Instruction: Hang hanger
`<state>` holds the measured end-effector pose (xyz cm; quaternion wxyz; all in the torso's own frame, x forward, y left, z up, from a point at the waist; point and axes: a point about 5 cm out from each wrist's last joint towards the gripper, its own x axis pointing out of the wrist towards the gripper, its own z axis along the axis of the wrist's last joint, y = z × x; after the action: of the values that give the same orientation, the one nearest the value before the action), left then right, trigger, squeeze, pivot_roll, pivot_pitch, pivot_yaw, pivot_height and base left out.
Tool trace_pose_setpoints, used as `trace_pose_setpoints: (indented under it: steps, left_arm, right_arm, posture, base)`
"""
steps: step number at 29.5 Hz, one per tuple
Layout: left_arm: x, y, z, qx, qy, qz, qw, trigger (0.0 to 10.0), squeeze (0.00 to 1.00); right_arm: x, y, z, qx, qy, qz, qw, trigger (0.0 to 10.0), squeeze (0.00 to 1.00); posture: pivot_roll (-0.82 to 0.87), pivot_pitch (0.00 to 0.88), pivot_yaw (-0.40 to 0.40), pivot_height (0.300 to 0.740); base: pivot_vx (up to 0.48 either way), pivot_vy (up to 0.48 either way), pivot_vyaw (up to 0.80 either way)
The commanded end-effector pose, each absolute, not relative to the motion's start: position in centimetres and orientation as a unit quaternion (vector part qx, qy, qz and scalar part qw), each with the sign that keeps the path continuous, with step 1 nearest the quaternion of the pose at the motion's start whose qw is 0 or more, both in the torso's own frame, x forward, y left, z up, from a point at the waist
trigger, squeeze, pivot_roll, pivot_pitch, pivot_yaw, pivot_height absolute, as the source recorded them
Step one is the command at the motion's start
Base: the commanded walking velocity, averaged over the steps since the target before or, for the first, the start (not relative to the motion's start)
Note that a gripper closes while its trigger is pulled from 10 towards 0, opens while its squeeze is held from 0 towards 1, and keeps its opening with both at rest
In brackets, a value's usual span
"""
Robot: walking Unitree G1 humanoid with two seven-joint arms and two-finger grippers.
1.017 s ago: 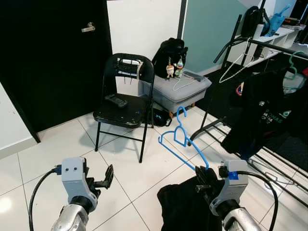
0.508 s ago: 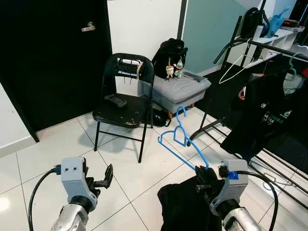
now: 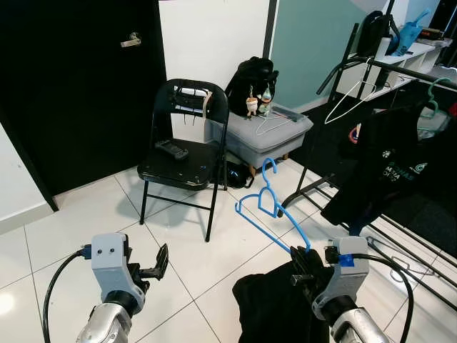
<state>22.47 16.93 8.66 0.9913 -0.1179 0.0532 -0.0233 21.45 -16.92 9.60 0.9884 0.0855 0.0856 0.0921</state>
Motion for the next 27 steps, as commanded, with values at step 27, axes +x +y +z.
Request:
trace_pose_setpoints:
  steps: [27]
  left_arm:
    - [23.0,16.0,8.0,-0.136,0.065,-0.029,0.988,10.0,0.0]
  right_arm:
    - [25.2,-20.6,12.7,-0.085,0.141,0.271,0.948,10.0,0.0]
  posture:
    - [-0.07,0.0,-0.032,0.74]
  base:
    - [0.0,0.0,0.0]
